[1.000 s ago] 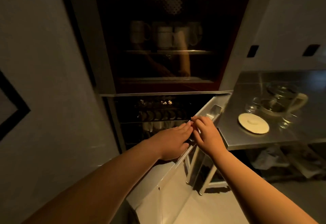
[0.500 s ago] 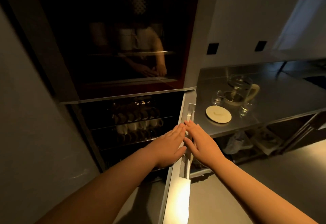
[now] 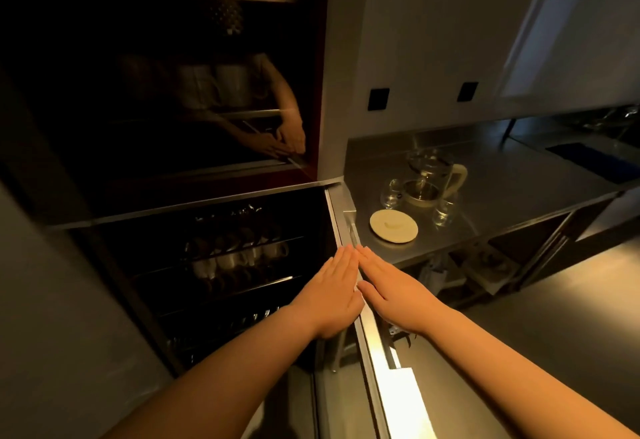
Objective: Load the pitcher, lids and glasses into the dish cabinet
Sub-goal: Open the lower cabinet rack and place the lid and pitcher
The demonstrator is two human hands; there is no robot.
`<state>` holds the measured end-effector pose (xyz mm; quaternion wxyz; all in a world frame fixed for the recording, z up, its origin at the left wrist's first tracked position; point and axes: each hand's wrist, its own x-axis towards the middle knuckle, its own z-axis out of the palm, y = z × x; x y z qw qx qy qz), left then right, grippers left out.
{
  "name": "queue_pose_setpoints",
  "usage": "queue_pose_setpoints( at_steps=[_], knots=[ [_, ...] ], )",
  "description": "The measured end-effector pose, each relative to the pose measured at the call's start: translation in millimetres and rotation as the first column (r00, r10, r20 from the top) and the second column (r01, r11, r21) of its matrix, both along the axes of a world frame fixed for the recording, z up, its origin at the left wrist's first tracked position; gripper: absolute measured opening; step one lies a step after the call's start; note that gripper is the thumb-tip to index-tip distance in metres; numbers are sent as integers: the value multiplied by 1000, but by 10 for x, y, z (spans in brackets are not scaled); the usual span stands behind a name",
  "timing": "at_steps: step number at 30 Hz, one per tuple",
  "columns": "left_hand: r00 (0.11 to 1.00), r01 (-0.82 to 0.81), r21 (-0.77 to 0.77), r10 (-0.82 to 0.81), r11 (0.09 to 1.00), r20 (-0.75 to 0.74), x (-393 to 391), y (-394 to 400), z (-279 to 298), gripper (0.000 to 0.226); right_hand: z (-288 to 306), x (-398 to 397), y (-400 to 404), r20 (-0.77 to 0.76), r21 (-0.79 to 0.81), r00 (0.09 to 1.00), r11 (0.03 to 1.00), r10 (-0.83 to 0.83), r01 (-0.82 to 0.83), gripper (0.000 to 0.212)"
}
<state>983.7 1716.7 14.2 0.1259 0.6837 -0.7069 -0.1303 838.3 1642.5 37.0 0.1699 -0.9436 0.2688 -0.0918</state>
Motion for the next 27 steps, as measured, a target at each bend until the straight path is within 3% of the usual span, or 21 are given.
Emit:
queue_pose_setpoints(
  at_steps=[6,15,27],
  knots=[
    [995,90,-47,-89,995,38,107,-270,21,68,32,79,-99,-46,6,996,997,-78,78,58],
    [962,256,-67,-248,964,113,445,-799,53,65,9,225,-511,-129,-121,970,974,-207,192,62],
    [894,414,-40,-398,909,206,933,-1402,110,61,-26,593,-791,-71,-163,950,944,-303,288,56]
  ],
)
